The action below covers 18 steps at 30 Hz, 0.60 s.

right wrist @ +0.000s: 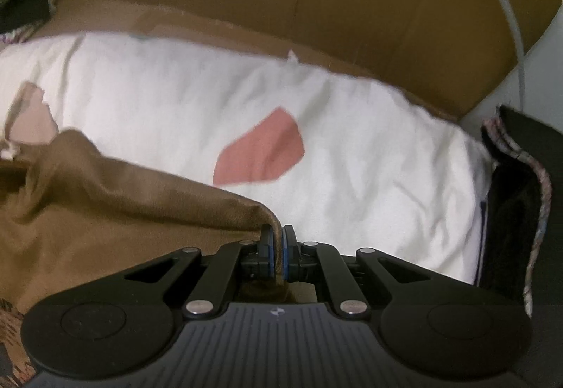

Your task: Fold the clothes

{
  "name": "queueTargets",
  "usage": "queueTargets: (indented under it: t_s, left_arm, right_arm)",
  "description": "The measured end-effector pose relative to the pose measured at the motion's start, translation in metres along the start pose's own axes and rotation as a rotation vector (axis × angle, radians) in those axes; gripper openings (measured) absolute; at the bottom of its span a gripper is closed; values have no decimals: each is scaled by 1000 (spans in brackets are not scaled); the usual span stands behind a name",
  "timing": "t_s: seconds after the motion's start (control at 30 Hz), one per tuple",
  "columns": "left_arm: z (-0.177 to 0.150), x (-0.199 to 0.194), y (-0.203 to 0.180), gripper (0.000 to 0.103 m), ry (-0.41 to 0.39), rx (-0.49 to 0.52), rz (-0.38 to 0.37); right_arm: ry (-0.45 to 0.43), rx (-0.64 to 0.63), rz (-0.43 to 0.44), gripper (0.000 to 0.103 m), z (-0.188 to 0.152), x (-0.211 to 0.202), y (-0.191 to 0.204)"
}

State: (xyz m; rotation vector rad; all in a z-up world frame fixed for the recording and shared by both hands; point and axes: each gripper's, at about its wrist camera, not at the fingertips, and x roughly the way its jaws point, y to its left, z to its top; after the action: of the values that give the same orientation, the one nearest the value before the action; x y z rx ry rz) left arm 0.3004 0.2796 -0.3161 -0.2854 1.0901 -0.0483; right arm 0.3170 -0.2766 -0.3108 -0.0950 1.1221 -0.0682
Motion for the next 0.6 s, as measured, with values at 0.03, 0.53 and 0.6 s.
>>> queueTargets:
  t_s: [0.03, 0.53, 0.6]
  left_arm:
    - [1, -7, 0, 5, -21, 1, 4]
    - [27, -40, 11, 4, -172, -49, 49]
    - [29, -37, 10, 4, -173, -45, 54]
  right_arm:
    - [-16, 3, 2, 2, 4, -4, -1]
    - [-152, -42, -7, 2, 66, -42, 24]
    - [-144, -46, -13, 2, 75, -38, 28]
